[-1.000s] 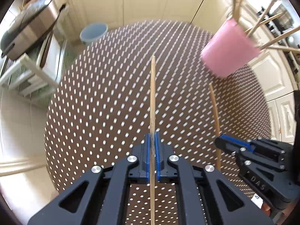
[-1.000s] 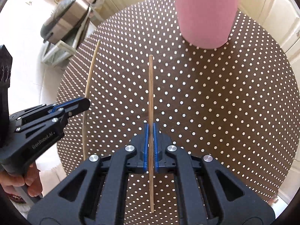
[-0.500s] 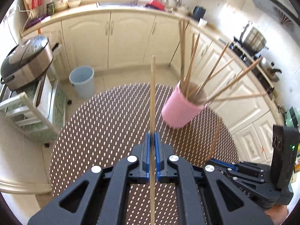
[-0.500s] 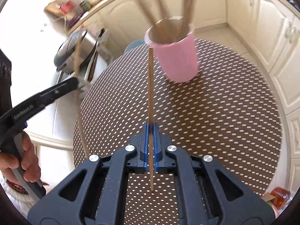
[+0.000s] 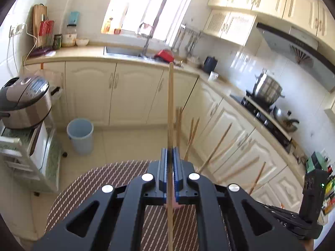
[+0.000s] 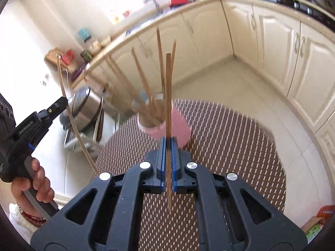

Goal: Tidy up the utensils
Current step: 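Lift the held chopsticks upright toward the pink cup with both tools, then lower the held chopsticks into the pink cup with both tools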

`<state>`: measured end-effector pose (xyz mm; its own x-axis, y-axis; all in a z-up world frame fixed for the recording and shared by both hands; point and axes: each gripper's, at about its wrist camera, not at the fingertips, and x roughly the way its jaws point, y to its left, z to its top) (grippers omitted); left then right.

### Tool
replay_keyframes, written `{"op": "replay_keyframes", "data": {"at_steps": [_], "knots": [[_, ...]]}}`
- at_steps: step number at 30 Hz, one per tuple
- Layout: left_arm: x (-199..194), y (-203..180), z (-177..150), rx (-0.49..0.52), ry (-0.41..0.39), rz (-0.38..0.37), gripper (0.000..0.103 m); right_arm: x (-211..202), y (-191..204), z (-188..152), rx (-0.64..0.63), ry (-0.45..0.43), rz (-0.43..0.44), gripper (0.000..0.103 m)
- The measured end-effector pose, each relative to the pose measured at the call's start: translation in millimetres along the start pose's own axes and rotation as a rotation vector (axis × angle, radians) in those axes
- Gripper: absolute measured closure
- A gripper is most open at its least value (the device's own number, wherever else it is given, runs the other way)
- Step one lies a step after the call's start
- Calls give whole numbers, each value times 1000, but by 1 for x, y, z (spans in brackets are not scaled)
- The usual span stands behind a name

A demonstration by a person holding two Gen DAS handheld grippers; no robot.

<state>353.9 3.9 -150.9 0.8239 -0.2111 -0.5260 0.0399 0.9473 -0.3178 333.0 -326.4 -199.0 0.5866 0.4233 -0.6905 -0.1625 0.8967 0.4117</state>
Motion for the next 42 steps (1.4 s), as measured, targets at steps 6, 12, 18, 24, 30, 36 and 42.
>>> {"op": "replay_keyframes", "data": {"at_steps": [6, 12, 18, 24, 30, 36, 42], "knots": [[25, -16, 17, 5, -89, -14, 98, -11, -1, 32, -18, -125, -34, 98], [56, -27, 21, 1, -138, -1, 98, -7, 1, 64, -37, -198, -36, 98], [78, -35, 19, -5, -165, 32, 98, 0, 5, 83, -63, -222, -33, 98], [94, -35, 9, -15, -167, 55, 98, 8, 13, 88, -100, -236, -41, 98], [102, -31, -4, -7, -139, 59, 98, 9, 21, 92, -129, -271, -46, 98], [103, -27, -17, 4, -93, 50, 98, 7, 25, 98, -143, -307, -35, 98], [101, -28, -33, 41, -51, 41, 98, 17, 33, 100, -170, -306, 1, 98]]}}
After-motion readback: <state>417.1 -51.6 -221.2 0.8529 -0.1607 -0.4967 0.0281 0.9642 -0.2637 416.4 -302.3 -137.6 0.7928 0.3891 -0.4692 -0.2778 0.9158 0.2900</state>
